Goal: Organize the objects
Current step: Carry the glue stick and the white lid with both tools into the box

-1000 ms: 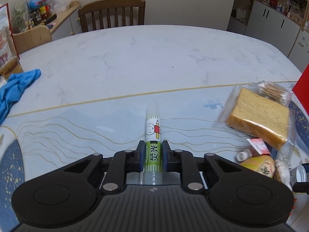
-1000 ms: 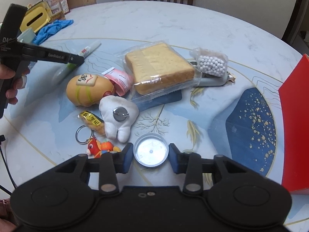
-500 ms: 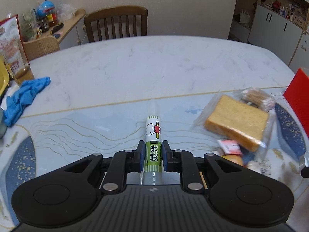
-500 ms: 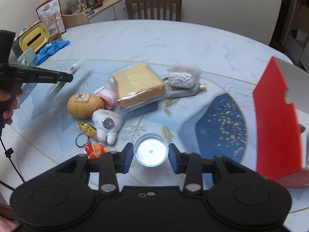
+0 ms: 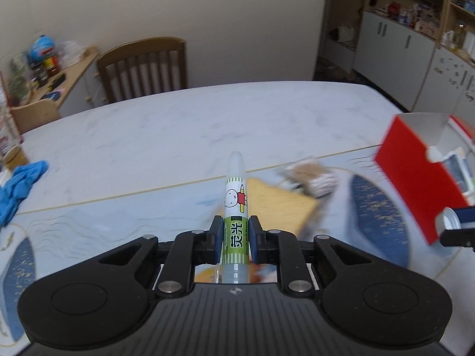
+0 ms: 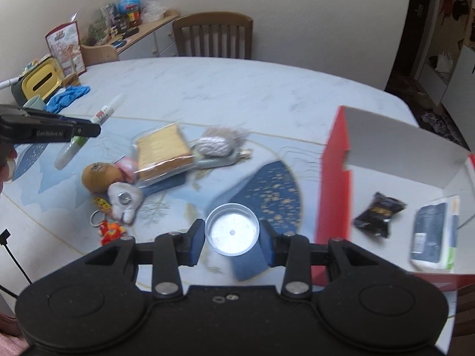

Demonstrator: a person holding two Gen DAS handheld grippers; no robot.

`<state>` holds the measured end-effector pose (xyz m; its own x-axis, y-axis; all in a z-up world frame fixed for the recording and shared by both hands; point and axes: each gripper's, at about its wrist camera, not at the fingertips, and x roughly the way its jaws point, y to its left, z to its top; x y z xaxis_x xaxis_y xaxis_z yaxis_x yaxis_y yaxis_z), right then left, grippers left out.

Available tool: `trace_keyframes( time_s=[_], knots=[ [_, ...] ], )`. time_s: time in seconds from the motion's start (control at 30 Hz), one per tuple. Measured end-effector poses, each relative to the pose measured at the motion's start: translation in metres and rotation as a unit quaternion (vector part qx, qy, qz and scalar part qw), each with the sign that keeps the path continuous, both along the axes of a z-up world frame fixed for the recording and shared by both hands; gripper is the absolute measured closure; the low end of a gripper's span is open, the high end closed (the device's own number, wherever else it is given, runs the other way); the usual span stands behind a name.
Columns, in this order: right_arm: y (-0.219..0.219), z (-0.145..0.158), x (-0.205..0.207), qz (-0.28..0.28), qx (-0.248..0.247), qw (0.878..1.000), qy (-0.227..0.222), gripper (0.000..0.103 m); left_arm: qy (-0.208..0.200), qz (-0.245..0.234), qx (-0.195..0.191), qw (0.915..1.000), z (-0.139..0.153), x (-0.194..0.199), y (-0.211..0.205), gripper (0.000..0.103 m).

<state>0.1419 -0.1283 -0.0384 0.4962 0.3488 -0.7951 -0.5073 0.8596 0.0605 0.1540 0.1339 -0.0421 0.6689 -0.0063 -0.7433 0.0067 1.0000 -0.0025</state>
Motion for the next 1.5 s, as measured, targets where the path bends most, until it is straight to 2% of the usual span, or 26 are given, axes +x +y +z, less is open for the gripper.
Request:
trace_keyframes(
  time_s=[0.4, 0.83, 1.17, 1.5],
  knots=[
    [-0.088, 0.012, 0.023, -0.045, 0.005, 0.999, -0.023, 0.065, -0.004, -0.092, -0.017, 0.9956, 0.014, 0.023, -0.127, 0.086],
    [-0.158, -0.004, 0.059, -0.088, -0.014, 0.996, -0.016, 0.065, 0.015, -0.179, -0.023, 0.9835, 0.01, 0.07, -0.252, 0.086],
    [-0.17, -0.028, 0.083, -0.083, -0.032, 0.996, 0.004, 0.065, 0.043, -0.196, -0.013, 0.9795, -0.006, 0.123, -0.31, 0.086],
    [-0.161, -0.049, 0.106, -0.05, -0.042, 0.997, 0.039, 0.065, 0.081, -0.202, 0.011, 0.976, -0.038, 0.17, -0.332, 0.086]
  ],
)
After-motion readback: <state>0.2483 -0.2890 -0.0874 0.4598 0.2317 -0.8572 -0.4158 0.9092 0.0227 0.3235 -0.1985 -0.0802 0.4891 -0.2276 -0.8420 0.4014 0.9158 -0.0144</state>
